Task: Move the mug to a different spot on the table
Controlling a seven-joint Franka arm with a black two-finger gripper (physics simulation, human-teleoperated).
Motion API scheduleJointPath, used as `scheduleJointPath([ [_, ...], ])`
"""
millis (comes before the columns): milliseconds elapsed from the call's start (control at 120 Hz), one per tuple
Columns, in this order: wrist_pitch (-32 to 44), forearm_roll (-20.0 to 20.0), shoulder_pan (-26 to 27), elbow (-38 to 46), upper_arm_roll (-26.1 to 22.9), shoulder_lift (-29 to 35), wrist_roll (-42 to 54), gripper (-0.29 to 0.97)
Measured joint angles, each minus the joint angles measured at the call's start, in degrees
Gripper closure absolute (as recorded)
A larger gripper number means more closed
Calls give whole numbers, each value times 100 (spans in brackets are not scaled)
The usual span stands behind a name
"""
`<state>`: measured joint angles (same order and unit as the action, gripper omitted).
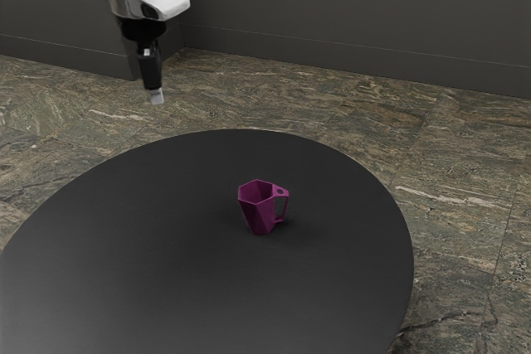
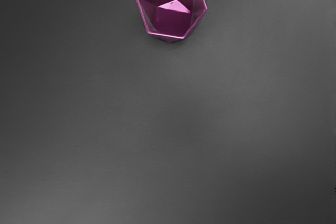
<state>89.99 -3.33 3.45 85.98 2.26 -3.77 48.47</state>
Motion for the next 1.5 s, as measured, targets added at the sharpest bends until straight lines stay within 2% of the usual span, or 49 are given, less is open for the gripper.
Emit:
scheduleJointPath([
  [375,1,-8,89,2,-89,-181,15,0],
  [500,3,-22,378,-426,-230,-714,81,0],
  [692,7,37,643,-575,-282,-1181,132,0],
  [800,15,19,898,-961,-320,-1713,138,0],
  [942,143,42,901,-1048,-283,-2164,133,0],
  [1167,362,36,902,-1714,-214,-2977,72,0],
  [1500,1025,36,1043,-1800,-235,-3773,-228,0],
])
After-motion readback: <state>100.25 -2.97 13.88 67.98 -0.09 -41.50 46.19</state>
